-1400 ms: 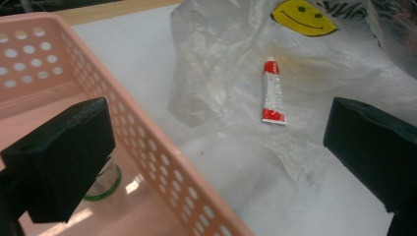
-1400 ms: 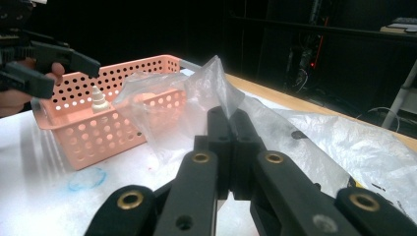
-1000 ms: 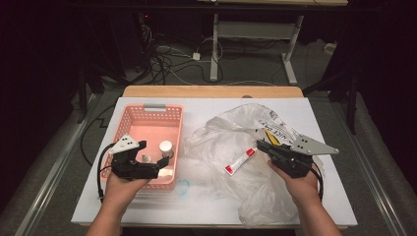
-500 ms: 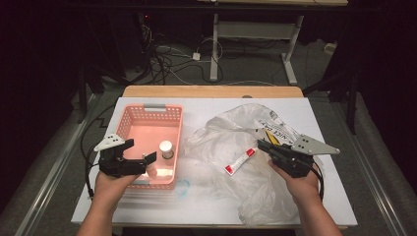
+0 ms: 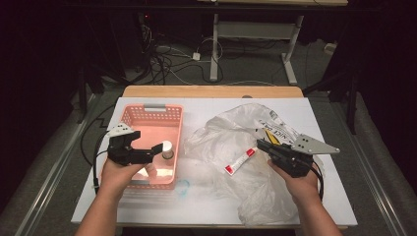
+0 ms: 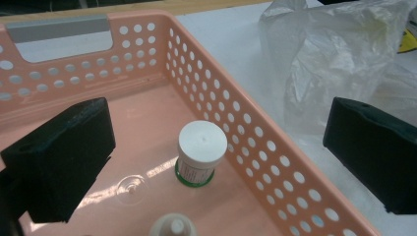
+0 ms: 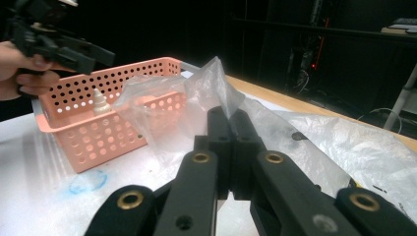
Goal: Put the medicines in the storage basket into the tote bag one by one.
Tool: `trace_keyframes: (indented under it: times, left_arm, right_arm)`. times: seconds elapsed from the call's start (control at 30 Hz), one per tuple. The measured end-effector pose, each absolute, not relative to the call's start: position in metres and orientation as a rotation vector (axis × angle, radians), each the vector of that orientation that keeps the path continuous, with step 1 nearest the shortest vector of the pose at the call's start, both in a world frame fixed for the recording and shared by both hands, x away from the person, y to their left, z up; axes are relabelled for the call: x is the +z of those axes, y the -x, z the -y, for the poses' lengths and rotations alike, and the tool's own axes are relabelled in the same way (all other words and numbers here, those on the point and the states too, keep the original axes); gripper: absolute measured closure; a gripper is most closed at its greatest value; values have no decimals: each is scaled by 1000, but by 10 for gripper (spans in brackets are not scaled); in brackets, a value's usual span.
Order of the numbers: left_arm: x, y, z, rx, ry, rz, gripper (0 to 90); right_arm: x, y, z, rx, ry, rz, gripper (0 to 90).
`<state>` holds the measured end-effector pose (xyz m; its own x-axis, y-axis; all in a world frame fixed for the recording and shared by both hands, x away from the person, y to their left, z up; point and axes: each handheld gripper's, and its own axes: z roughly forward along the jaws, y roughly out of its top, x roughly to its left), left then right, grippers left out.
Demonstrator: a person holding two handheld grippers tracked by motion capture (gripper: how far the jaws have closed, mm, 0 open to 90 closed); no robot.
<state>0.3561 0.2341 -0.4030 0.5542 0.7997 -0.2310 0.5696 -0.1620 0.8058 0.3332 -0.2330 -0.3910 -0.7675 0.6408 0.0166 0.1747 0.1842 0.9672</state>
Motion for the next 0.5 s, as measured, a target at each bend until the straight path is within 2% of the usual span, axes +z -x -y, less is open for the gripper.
trace_keyframes:
  times: [0.27,0.5]
  left_arm:
    - [-409,-382,-226,288,-1926,-1138,0]
    - [-415,-397,-213,280,-2063,-1135,9]
  right_arm:
    - [-391,-333,234,1610,-766,-2075,900]
    - [-391,-334,234,1612,-764,-2072,900]
